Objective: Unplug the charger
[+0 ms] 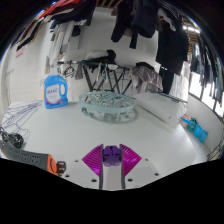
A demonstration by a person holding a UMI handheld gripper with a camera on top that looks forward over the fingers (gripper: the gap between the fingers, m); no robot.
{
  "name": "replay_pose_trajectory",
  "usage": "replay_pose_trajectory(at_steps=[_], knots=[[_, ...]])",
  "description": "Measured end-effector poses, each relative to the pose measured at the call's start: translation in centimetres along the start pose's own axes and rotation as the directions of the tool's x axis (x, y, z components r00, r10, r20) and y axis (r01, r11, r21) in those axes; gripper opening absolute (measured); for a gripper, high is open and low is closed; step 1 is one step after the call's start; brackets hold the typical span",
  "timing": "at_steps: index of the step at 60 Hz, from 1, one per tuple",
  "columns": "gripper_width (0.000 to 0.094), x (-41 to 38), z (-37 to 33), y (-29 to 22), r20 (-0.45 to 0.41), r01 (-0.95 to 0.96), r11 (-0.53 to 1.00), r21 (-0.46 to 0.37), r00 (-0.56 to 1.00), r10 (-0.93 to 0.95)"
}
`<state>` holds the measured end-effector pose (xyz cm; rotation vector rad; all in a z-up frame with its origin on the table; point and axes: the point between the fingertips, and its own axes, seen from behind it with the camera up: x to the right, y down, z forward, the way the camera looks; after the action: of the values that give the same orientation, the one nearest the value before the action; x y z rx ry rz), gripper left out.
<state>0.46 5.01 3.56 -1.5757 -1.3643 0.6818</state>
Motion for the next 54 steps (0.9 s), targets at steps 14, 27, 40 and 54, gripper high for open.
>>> replay_pose_trajectory(at_steps=[14,27,40,54], knots=[[0.0842,1.9,-4.2,-0.8,0.013,-0.044,0.999,-0.010,0.999,0.044],[0.0852,1.7,-18.8,-3.7,0.142,-0.101,0.994,0.036,0.985,0.095],[0.0856,3.3,-31.3,-1.0,0.178,-0.046,0.999,0.003,0.983,0.045],[0.0852,5.6,-35.6,0.1,0.175,-0.038,0.999,-0.024,0.984,0.042]])
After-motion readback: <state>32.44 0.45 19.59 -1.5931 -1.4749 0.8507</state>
